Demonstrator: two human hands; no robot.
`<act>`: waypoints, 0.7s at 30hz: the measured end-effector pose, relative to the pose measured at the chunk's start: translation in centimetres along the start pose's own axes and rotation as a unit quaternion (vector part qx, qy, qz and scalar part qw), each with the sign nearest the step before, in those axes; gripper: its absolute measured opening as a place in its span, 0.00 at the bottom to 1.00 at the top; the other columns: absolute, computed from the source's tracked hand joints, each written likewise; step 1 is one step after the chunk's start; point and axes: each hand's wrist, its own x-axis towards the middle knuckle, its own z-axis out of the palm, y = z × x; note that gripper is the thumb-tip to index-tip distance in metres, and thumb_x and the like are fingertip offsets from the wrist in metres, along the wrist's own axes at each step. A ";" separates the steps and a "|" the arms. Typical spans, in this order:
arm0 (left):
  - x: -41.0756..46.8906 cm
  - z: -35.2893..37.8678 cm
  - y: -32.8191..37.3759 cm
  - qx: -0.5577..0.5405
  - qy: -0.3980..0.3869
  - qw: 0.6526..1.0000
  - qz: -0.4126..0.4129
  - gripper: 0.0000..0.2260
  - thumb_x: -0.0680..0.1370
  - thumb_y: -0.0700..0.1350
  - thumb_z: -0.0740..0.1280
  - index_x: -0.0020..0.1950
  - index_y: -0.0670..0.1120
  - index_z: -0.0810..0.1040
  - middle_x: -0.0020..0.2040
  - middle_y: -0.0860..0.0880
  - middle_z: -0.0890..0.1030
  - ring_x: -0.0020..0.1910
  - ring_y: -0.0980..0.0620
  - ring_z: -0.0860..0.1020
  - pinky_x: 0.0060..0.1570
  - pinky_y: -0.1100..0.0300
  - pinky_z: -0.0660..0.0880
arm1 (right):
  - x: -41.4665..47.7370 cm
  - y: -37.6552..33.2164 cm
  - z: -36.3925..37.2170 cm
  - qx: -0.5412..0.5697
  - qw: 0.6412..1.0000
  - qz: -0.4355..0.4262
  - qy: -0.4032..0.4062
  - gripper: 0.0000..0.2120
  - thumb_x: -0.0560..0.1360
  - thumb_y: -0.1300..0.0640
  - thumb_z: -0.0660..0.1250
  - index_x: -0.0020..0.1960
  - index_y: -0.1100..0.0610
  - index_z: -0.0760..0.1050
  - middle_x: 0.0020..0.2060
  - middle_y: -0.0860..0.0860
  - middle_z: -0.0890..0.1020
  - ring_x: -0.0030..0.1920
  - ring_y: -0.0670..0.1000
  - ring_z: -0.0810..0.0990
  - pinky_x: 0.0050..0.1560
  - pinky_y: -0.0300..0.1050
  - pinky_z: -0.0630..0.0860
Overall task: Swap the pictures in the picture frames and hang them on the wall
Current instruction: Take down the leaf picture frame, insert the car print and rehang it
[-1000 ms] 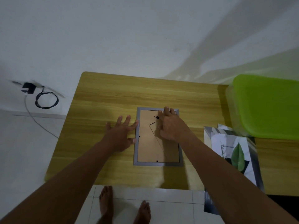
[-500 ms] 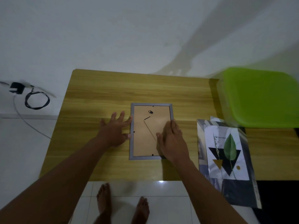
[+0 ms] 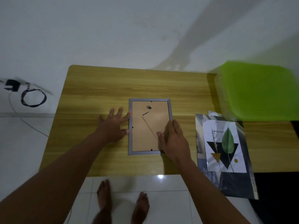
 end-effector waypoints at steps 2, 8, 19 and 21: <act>0.0 0.0 0.0 -0.003 -0.001 1.000 0.000 0.34 0.78 0.59 0.62 0.77 0.63 0.45 0.80 0.52 0.41 0.78 0.45 0.39 0.70 0.30 0.44 | -0.2 0.0 0.1 -0.022 1.000 -0.012 -0.007 0.32 0.83 0.44 0.53 0.80 0.61 0.50 0.79 0.59 0.52 0.79 0.58 0.51 0.76 0.56 0.57; 0.0 0.0 0.0 -0.003 -0.005 1.000 -0.002 0.34 0.78 0.60 0.62 0.77 0.63 0.45 0.80 0.52 0.41 0.78 0.45 0.38 0.70 0.30 0.44 | -1.7 0.4 0.4 -0.045 0.999 -0.020 -0.010 0.29 0.84 0.46 0.49 0.80 0.59 0.50 0.79 0.57 0.50 0.79 0.55 0.48 0.76 0.49 0.47; 0.0 0.0 0.1 0.003 -0.010 1.000 -0.002 0.34 0.78 0.60 0.62 0.77 0.63 0.44 0.80 0.52 0.41 0.78 0.45 0.39 0.69 0.31 0.44 | -2.1 1.2 -0.2 0.007 1.000 -0.014 0.014 0.28 0.82 0.45 0.55 0.78 0.58 0.58 0.78 0.54 0.57 0.77 0.54 0.58 0.72 0.54 0.66; 0.0 0.0 0.2 0.005 -0.011 1.000 -0.004 0.34 0.78 0.60 0.62 0.77 0.63 0.44 0.79 0.52 0.41 0.78 0.45 0.39 0.69 0.31 0.44 | -2.1 1.0 -0.1 -0.007 1.000 -0.026 0.002 0.29 0.83 0.46 0.54 0.79 0.58 0.54 0.79 0.56 0.55 0.78 0.54 0.54 0.75 0.54 0.62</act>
